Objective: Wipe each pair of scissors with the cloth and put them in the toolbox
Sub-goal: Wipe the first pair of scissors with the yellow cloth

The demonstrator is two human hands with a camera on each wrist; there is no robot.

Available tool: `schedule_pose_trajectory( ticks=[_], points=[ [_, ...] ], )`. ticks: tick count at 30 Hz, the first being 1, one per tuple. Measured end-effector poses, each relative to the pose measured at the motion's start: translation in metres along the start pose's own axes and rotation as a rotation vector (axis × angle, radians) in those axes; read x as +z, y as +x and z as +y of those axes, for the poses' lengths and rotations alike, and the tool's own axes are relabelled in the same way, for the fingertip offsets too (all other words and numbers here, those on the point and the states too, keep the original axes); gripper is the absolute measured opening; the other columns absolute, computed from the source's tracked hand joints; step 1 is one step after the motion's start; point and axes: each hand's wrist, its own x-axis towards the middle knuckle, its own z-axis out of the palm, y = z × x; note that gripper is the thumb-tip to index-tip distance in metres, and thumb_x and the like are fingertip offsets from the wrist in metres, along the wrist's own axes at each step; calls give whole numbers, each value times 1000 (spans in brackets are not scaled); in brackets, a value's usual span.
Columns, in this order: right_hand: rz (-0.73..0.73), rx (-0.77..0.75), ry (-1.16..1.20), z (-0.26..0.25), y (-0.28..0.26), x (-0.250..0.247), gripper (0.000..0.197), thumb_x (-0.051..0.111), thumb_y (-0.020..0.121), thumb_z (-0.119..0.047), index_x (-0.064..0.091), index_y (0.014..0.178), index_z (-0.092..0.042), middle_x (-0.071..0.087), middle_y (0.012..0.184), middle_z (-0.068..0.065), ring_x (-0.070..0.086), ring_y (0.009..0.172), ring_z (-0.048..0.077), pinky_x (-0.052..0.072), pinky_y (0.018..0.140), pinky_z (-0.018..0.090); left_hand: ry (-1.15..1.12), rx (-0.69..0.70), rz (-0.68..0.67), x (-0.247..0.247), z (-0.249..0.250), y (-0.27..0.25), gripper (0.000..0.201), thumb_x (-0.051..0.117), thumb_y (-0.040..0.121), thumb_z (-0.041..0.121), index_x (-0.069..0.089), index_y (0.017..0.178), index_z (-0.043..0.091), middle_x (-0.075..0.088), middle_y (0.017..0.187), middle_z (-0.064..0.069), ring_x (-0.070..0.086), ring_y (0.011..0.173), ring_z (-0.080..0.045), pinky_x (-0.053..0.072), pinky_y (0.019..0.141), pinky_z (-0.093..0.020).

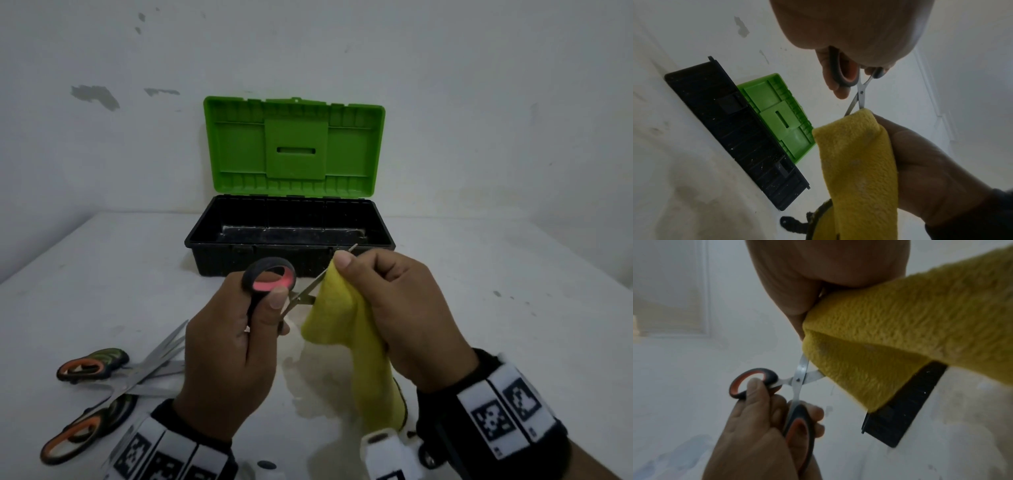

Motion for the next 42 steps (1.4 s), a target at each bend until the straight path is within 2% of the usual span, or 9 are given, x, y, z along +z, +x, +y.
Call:
schedule_pose_trajectory(
  ticks=[5,10,14,17,20,25,31,35,42],
  points=[
    [95,28,-14,3,15,-14,38,73,88,-38,65,66,-7,60,67,7,57,65,18,51,63,33,-94,-176,38,1,1,-4,27,37,100,45,55,101,25,59,61,2,67,58,-3,48,50,-11],
    [155,-104,-175,4,15,-34,35,73,82,-45,67,66,-14,61,65,1,53,62,10,44,57,20,-274,-486,76,-1,6,2,26,41,99,39,61,96,24,58,55,-14,63,46,-18,54,43,-37],
    [34,-249,-297,2,4,-31,22,73,75,-43,68,66,-23,65,64,-14,56,59,-1,40,56,9,-434,-662,75,3,6,7,24,43,100,31,64,93,21,50,54,-25,59,41,-21,48,38,-29],
    [-47,-312,-318,1,-3,-21,16,79,75,-37,70,65,-26,69,67,-12,61,61,2,44,57,11,-522,-727,56,9,5,7,32,45,101,30,62,73,30,44,47,-9,57,41,-24,43,38,-29],
    [-87,-283,-329,1,-6,-14,15,84,76,-30,76,69,-19,71,67,-4,65,63,12,50,55,20,-563,-781,25,11,5,9,44,47,100,31,57,58,33,40,48,-1,56,42,-26,41,39,-29],
    [-99,-136,-230,-1,-8,-8,19,86,74,-30,77,65,-16,71,61,1,65,56,12,50,51,20,-562,-820,-29,7,6,10,33,47,100,32,51,75,11,40,49,-1,54,42,-25,40,39,-28],
    [38,6,-143,4,1,-13,37,84,74,-37,70,60,-6,61,51,-5,53,48,5,44,49,16,-622,-913,-67,3,5,11,34,47,100,30,50,69,16,33,54,-1,54,42,-23,39,36,-26],
    [-64,1,-129,1,-6,-8,39,84,75,-33,69,62,-1,62,54,1,55,51,7,46,50,18,-678,-961,-102,1,5,10,39,46,100,31,51,63,20,32,57,-4,51,42,-22,39,37,-24],
    [62,5,-117,6,0,-14,39,84,75,-37,67,57,-7,60,53,-1,53,50,9,46,51,21,-689,-963,-105,3,2,12,33,45,101,28,50,72,12,30,56,-2,50,41,-21,37,36,-26]
  ],
)
